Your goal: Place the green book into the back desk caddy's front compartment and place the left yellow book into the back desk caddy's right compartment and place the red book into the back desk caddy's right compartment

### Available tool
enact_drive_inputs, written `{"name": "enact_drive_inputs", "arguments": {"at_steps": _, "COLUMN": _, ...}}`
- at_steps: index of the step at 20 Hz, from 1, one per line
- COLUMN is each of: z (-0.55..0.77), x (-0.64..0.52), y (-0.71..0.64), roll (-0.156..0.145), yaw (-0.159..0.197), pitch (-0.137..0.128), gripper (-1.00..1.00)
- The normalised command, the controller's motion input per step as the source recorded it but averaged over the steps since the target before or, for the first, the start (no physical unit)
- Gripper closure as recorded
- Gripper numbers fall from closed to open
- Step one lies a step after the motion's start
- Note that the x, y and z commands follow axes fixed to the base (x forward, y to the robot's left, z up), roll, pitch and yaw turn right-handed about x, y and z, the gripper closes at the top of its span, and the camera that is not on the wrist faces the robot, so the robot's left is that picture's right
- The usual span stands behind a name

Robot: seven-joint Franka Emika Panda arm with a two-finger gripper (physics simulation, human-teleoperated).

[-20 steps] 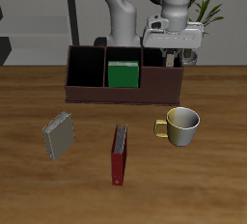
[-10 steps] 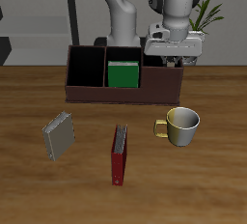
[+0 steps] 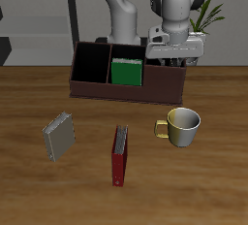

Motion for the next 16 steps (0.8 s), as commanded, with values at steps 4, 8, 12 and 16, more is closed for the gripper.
{"name": "enact_drive_inputs", "arguments": {"at_steps": 4, "z": 0.12, "x": -0.04, "y": -0.07, "roll": 0.010, "yaw": -0.002, "pitch": -0.016, "gripper": -1.00}}
{"name": "enact_drive_inputs", "arguments": {"at_steps": 8, "z": 0.18, "x": -0.02, "y": -0.09, "roll": -0.008, "yaw": -0.002, "pitch": -0.033, "gripper": -1.00}}
{"name": "enact_drive_inputs", "arguments": {"at_steps": 12, "z": 0.22, "x": -0.04, "y": -0.13, "roll": 0.001, "yaw": -0.012, "pitch": -0.030, "gripper": -1.00}}
{"name": "enact_drive_inputs", "arguments": {"at_steps": 16, "z": 0.32, "x": 0.02, "y": -0.07, "roll": 0.003, "yaw": 0.003, "pitch": -0.067, "gripper": -1.00}}
